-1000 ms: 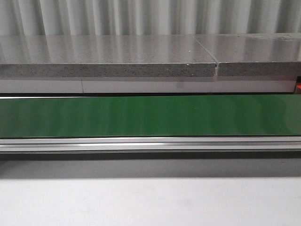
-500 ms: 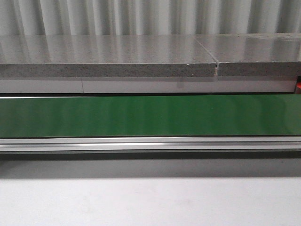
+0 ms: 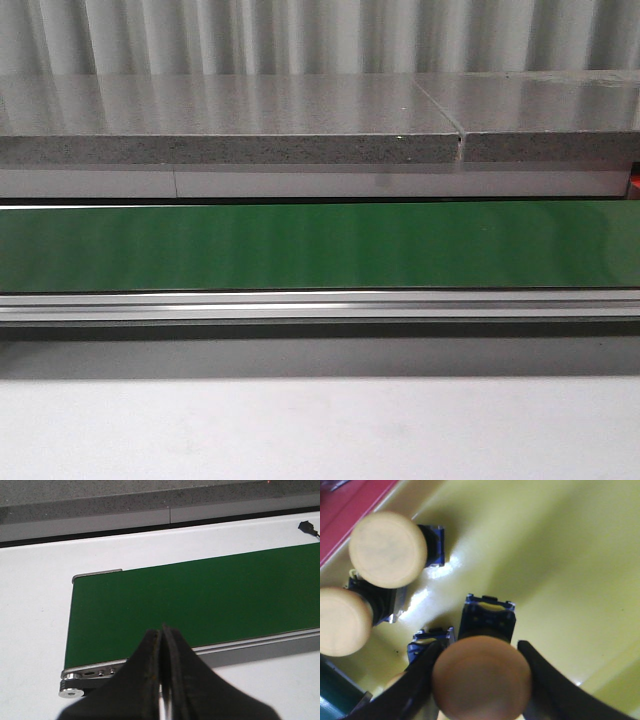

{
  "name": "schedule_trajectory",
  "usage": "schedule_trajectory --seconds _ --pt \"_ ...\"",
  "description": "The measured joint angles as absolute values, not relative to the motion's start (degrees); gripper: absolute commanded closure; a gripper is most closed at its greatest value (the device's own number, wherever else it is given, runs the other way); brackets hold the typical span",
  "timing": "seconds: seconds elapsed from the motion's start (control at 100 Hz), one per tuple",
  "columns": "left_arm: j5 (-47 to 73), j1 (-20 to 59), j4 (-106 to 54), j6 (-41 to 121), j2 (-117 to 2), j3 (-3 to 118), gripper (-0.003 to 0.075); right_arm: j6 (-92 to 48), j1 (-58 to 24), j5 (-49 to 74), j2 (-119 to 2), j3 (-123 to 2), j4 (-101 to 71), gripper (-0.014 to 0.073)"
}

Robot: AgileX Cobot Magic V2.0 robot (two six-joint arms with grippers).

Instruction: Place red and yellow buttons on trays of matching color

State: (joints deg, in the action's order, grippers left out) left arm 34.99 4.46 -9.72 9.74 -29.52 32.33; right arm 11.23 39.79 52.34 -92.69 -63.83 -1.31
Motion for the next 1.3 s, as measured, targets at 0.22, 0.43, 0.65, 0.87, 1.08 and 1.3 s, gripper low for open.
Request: schedule_trajectory --seconds 0.22,0.43,0.65,0.87,1.08,1.3 --pt "34.99 4.46 -9.72 9.74 -29.52 32.33 0.0740 11.36 39.79 46.96 -93.10 -60.17 -1.42 0.0396" --pt "34.99 4.46 -9.72 9.74 -29.52 32.33 0.0740 11.36 39.79 44.60 -94.78 -59.91 -1.86 0.0396" --pt "34.99 4.46 -9.72 9.74 -29.52 32.33 0.0740 11.36 39.79 44.00 -97.80 -59.91 -2.75 0.0326" --pt "34.99 4.46 -9.72 9.74 -29.52 32.33 0.0740 11.36 39.79 43.56 -98.23 -59.89 -2.97 0.0105" --pt "34.99 4.46 -9.72 9.74 -29.52 32.33 0.0740 11.49 39.79 43.21 -98.07 -59.89 -3.21 0.0106" --pt "34.99 4.46 -9.72 9.74 -29.52 32.33 0.0740 11.49 39.79 43.21 -94.37 -59.89 -3.21 0.0106"
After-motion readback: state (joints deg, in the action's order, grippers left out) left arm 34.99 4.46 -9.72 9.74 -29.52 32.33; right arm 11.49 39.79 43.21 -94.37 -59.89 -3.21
